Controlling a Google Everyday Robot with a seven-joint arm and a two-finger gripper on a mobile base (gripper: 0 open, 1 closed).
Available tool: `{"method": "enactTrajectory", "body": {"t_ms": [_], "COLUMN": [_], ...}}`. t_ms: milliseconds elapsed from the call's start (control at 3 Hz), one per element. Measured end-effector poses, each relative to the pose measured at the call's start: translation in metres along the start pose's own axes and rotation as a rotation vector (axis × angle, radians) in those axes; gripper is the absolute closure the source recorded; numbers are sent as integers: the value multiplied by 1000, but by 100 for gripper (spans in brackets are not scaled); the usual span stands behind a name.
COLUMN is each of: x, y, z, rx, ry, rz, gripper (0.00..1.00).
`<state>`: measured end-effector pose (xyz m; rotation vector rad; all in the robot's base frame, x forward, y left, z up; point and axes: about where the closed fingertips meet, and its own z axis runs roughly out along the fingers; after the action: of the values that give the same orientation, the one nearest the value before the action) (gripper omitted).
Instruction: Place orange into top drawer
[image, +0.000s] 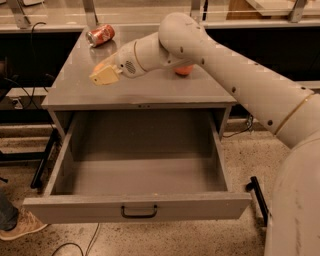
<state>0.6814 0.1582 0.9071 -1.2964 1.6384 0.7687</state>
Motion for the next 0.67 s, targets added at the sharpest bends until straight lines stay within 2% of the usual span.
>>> {"method": "enactTrajectory", "body": {"t_ms": [333,667], "x": [12,28], "y": [17,55], "z": [-3,-24], "rx": [0,37], "ry": [2,-40], "rz": [34,126], "gripper": [100,100]}}
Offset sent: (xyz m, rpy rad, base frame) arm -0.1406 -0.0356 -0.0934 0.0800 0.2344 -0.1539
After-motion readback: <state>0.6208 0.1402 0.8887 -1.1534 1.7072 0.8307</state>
